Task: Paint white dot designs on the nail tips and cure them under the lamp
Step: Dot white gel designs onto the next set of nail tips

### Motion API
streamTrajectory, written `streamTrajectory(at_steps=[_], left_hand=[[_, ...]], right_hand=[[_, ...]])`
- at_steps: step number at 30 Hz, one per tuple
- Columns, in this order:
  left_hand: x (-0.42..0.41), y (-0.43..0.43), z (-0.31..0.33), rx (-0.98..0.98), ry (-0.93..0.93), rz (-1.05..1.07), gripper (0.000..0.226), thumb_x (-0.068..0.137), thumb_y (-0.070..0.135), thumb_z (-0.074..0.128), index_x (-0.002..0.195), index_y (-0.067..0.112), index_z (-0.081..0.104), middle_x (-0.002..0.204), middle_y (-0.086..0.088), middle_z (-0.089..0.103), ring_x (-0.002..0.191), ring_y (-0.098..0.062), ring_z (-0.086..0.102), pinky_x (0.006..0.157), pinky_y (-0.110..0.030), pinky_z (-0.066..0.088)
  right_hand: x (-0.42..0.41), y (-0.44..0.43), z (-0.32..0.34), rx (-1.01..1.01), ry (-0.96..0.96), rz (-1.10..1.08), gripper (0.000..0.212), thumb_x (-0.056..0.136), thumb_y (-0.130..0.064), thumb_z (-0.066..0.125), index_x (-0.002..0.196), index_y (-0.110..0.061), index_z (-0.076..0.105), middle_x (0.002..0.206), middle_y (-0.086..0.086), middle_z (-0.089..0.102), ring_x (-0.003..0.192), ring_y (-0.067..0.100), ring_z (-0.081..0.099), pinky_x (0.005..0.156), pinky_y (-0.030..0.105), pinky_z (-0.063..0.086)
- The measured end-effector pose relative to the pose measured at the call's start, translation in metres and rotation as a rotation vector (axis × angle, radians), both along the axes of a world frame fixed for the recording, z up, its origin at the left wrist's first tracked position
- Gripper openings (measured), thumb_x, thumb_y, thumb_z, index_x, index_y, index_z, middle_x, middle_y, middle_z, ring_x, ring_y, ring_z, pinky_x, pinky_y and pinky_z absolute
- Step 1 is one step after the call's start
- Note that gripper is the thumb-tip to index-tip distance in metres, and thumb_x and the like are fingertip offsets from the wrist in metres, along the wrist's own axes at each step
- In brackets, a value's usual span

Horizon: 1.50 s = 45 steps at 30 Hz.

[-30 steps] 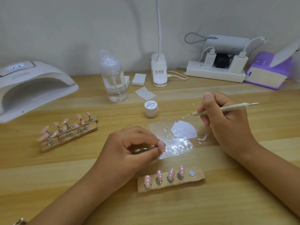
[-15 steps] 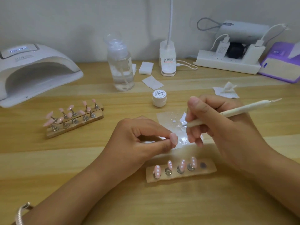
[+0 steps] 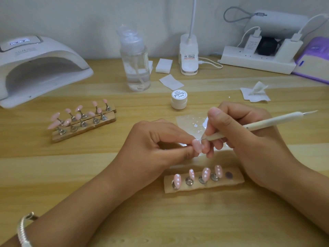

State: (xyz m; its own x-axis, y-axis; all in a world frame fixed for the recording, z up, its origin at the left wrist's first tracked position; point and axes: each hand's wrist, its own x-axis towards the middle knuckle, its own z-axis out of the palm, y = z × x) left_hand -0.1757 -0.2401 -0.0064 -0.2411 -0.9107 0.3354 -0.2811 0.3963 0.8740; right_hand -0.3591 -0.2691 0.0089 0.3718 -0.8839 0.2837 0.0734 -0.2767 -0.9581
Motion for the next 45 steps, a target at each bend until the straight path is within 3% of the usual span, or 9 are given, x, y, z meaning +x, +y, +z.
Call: streamTrajectory(at_steps=[5, 12, 18, 25, 29, 36, 40, 45], left_hand=[[0.0005, 0.0002, 0.0000, -0.004, -0.014, 0.002, 0.010, 0.078, 0.021, 0.078, 0.087, 0.018, 0.080, 0.080, 0.009, 0.077, 0.081, -0.014, 0.067, 0.077, -0.029, 0.053], [0.0016, 0.0001, -0.0017, 0.004, -0.009, 0.017, 0.009, 0.074, 0.012, 0.080, 0.083, 0.011, 0.081, 0.079, 0.006, 0.077, 0.083, -0.016, 0.068, 0.076, -0.029, 0.054], [0.0005, 0.0012, 0.0001, -0.002, -0.030, 0.024, 0.011, 0.076, 0.017, 0.080, 0.084, 0.009, 0.081, 0.080, 0.006, 0.077, 0.082, -0.016, 0.068, 0.078, -0.033, 0.053], [-0.0006, 0.0011, 0.0012, -0.056, -0.089, 0.010, 0.008, 0.080, 0.017, 0.077, 0.086, 0.012, 0.081, 0.082, 0.008, 0.076, 0.083, -0.015, 0.066, 0.080, -0.031, 0.049], [-0.0023, 0.0015, 0.0017, -0.130, -0.128, 0.031, 0.008, 0.081, 0.022, 0.075, 0.086, 0.018, 0.081, 0.081, 0.015, 0.074, 0.083, -0.011, 0.065, 0.079, -0.031, 0.049], [-0.0019, 0.0019, 0.0012, -0.151, -0.155, 0.039, 0.008, 0.082, 0.025, 0.075, 0.087, 0.022, 0.080, 0.082, 0.014, 0.074, 0.085, -0.013, 0.064, 0.079, -0.030, 0.049], [-0.0016, 0.0022, 0.0013, -0.171, -0.170, 0.038, 0.008, 0.082, 0.025, 0.075, 0.087, 0.023, 0.080, 0.082, 0.013, 0.074, 0.085, -0.012, 0.064, 0.079, -0.030, 0.049], [-0.0014, 0.0024, 0.0008, -0.186, -0.174, 0.035, 0.008, 0.081, 0.026, 0.075, 0.087, 0.024, 0.080, 0.082, 0.014, 0.074, 0.085, -0.013, 0.064, 0.078, -0.031, 0.049]], right_hand=[[0.0001, -0.0003, -0.0035, -0.019, -0.031, -0.020, 0.037, 0.096, -0.029, 0.056, 0.066, -0.008, 0.058, 0.050, -0.001, 0.056, 0.048, 0.015, 0.060, 0.051, 0.010, 0.043], [-0.0004, -0.0025, -0.0034, 0.007, -0.089, -0.056, 0.038, 0.092, -0.043, 0.060, 0.065, -0.016, 0.065, 0.052, 0.004, 0.056, 0.049, 0.025, 0.059, 0.049, 0.024, 0.047], [0.0001, 0.0002, -0.0034, 0.006, -0.054, -0.016, 0.029, 0.085, -0.023, 0.075, 0.061, -0.016, 0.061, 0.047, 0.000, 0.055, 0.045, 0.021, 0.060, 0.046, 0.025, 0.047], [0.0033, -0.0004, -0.0027, 0.006, -0.084, -0.029, 0.036, 0.090, -0.024, 0.065, 0.061, -0.005, 0.053, 0.042, 0.000, 0.048, 0.038, 0.022, 0.058, 0.044, 0.018, 0.044], [0.0037, -0.0011, -0.0035, -0.003, -0.050, -0.037, 0.043, 0.090, -0.026, 0.065, 0.062, 0.001, 0.049, 0.041, -0.002, 0.046, 0.037, 0.022, 0.058, 0.042, 0.023, 0.043], [0.0033, -0.0020, -0.0050, -0.026, -0.023, -0.055, 0.043, 0.092, -0.026, 0.064, 0.061, -0.001, 0.046, 0.041, -0.005, 0.046, 0.037, 0.022, 0.058, 0.043, 0.027, 0.042], [0.0042, -0.0010, -0.0050, -0.016, -0.048, -0.061, 0.039, 0.091, -0.024, 0.064, 0.058, -0.007, 0.049, 0.041, -0.003, 0.045, 0.037, 0.021, 0.058, 0.043, 0.022, 0.044], [0.0040, -0.0010, -0.0055, -0.009, -0.045, -0.047, 0.042, 0.091, -0.022, 0.063, 0.061, 0.001, 0.045, 0.042, -0.006, 0.044, 0.037, 0.021, 0.057, 0.043, 0.024, 0.044]])
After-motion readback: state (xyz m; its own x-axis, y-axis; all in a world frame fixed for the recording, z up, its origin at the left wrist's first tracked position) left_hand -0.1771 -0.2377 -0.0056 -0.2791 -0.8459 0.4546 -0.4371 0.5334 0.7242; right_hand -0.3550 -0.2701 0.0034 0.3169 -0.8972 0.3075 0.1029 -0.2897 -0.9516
